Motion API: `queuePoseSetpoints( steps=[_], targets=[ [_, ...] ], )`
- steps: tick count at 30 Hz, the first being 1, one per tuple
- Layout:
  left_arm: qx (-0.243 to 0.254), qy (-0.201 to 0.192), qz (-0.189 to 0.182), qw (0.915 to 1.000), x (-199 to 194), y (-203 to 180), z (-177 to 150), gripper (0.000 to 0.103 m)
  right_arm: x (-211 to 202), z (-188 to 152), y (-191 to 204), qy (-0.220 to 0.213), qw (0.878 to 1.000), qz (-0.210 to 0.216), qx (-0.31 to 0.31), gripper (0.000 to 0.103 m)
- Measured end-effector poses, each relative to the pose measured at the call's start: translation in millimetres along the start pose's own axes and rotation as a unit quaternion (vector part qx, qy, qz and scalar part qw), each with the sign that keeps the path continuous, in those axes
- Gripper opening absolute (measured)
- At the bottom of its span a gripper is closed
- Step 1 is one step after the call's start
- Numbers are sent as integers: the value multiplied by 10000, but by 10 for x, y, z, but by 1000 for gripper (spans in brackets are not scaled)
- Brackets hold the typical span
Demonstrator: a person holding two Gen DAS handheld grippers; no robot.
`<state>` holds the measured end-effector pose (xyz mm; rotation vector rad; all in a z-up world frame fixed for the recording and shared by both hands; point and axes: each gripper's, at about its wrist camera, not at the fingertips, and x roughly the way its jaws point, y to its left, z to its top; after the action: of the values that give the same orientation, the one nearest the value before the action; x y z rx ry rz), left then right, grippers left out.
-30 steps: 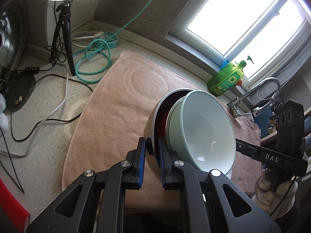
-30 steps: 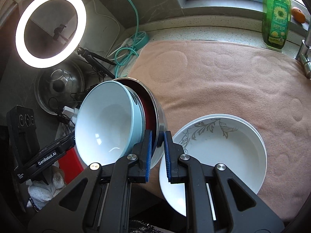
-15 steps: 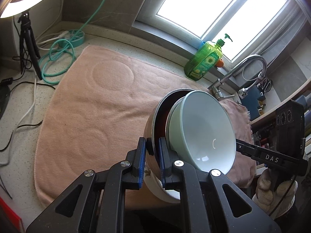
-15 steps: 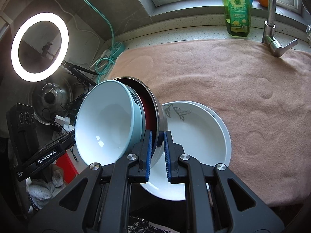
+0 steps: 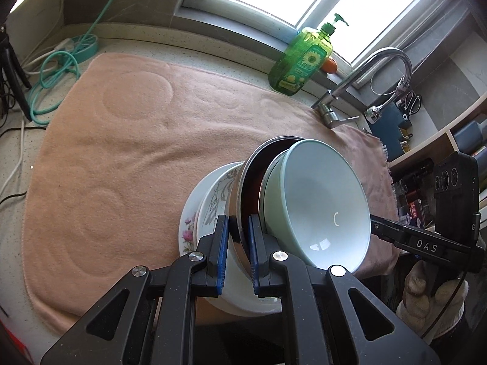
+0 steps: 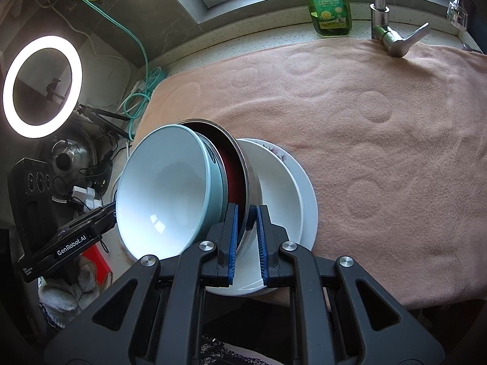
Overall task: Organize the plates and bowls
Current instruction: 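Lift the bowl stack and carry it over the white plate stack, then lower the bowl stack onto the white plate stack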
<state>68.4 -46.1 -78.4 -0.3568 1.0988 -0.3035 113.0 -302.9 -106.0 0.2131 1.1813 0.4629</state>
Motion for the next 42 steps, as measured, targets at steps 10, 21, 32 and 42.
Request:
queuePoseSetpoints(
  steps=[10, 21, 32, 42],
  targets=[
    [-14, 134, 34, 9999, 77, -19, -26, 9, 50, -35, -77, 74, 9999, -11, 86, 12],
    [31, 227, 114, 9997, 129, -49, -20, 9, 98, -36, -103, 135, 9998, -12, 119, 12],
    [15, 269, 136, 9995, 179, -27, -12, 9, 166, -33, -125, 212, 9998, -22, 52, 13],
    [63, 225, 174, 9996, 160, -26, 6, 10, 145, -47, -79, 183, 9998, -88, -41, 13]
  ],
)
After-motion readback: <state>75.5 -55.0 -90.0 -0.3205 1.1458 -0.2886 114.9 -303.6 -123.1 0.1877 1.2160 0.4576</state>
